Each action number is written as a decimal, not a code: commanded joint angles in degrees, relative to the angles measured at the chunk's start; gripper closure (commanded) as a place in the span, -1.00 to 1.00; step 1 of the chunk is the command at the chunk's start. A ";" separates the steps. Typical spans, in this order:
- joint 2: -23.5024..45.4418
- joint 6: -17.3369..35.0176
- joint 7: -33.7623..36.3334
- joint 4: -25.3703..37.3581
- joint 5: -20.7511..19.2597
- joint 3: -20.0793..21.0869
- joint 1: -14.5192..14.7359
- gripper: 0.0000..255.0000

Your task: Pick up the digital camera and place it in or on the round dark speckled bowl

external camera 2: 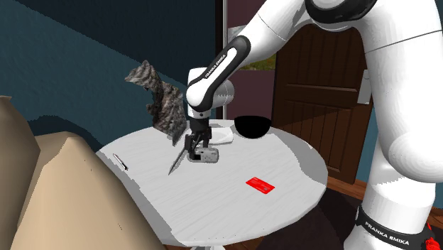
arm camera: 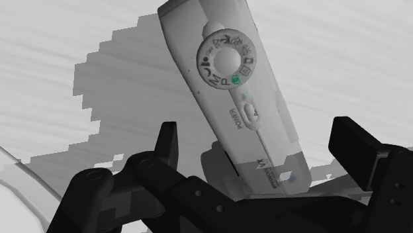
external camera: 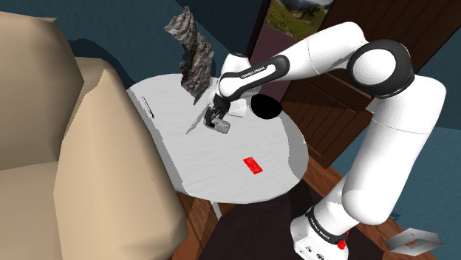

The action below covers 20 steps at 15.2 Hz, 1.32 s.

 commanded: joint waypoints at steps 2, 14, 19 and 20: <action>0.24 0.21 0.04 0.07 -0.01 0.01 0.03 -1.00; 0.23 0.22 0.04 0.04 -0.01 0.01 0.03 1.00; -1.29 -1.73 0.05 0.47 0.00 0.01 0.02 1.00; -1.77 -2.39 0.06 0.65 0.00 0.01 0.02 1.00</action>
